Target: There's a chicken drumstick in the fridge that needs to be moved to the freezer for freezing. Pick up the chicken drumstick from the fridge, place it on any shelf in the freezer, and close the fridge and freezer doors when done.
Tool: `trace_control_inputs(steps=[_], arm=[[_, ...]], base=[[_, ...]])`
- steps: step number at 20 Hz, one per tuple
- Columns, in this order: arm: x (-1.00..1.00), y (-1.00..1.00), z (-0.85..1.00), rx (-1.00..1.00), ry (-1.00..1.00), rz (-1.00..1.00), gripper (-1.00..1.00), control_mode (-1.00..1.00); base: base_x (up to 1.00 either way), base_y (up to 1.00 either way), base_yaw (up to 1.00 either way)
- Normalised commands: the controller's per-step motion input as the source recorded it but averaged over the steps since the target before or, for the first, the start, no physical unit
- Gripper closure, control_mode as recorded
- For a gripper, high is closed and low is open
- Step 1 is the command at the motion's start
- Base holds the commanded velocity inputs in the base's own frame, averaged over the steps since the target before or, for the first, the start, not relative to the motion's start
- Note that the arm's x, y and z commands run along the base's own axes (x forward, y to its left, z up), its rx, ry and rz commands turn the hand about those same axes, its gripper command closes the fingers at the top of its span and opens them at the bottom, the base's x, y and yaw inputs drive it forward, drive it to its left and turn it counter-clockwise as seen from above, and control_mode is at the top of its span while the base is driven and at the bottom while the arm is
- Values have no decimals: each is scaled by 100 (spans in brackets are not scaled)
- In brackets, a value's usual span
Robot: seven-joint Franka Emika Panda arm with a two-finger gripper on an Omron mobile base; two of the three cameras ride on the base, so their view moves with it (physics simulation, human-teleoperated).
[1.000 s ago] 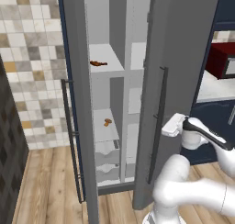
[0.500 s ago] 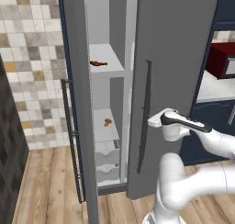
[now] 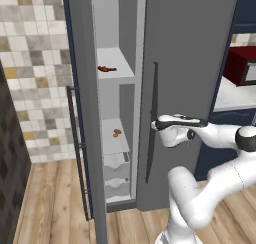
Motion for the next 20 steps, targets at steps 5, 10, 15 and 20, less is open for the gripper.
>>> trace_control_inputs(steps=[5, 10, 15, 20], arm=[[83, 1, 0, 0, 11, -5, -100, -100], [12, -1, 12, 1, 2, -1, -100, -100], [-9, 0, 35, 1, -1, -5, -100, -100], [-57, -7, 59, 1, 0, -13, -100, -100]], base=[[0, 0, 0], [0, 0, 0], [0, 0, 0], [0, 0, 0]])
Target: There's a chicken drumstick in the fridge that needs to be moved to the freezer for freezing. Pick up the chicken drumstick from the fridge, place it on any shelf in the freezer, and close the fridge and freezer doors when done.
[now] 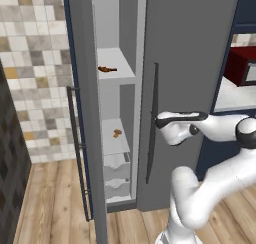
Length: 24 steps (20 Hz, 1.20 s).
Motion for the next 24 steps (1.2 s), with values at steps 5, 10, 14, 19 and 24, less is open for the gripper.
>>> trace_control_inputs(steps=[5, 10, 14, 19, 24], arm=[[-71, -41, 100, 0, -3, -14, -100, -100], [-53, -61, 100, -17, -24, -18, -100, -100], [-55, -69, 100, -21, -30, -3, -100, -100], [-59, -62, 100, -12, -23, 0, -100, -100], [-79, -58, 100, -6, -10, 1, -100, -100]], base=[[0, 0, 0], [0, 0, 0], [0, 0, 0], [0, 0, 0], [0, 0, 0]])
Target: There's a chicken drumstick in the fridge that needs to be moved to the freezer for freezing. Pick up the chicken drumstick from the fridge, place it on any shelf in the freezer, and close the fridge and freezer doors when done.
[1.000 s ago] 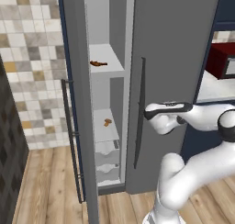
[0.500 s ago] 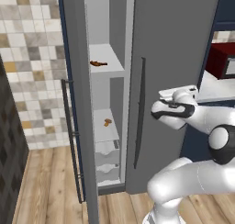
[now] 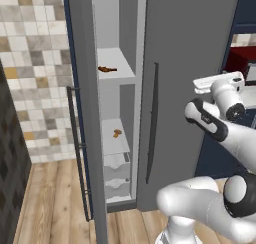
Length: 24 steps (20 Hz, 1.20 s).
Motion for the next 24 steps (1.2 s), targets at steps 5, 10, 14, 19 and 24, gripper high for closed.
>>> trace_control_inputs(steps=[5, 10, 14, 19, 24], arm=[[-91, -25, 100, -10, 13, 0, -100, -100], [-87, 10, 65, -7, 58, -1, -100, -100], [-91, 41, 19, 0, 37, 0, -100, -100], [-97, 94, -81, -4, -3, 0, -100, -100], [-66, 100, -59, -1, -11, 0, -100, -100]], base=[[0, 0, 0], [0, 0, 0], [0, 0, 0], [0, 0, 0], [0, 0, 0]])
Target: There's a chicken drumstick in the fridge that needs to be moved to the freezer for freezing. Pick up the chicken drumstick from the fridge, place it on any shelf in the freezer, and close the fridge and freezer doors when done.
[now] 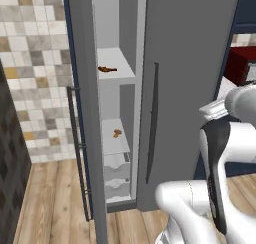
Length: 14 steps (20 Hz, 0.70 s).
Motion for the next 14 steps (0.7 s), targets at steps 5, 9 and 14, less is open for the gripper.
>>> trace_control_inputs(steps=[5, 9, 14], arm=[[-20, 100, 0, -7, -1, 0, -100, -100], [-1, 100, 0, -6, 0, 0, -100, -100], [0, 100, -3, -12, -4, 1, -100, -100]], base=[[0, 0, 0], [0, 0, 0], [0, 0, 0]])
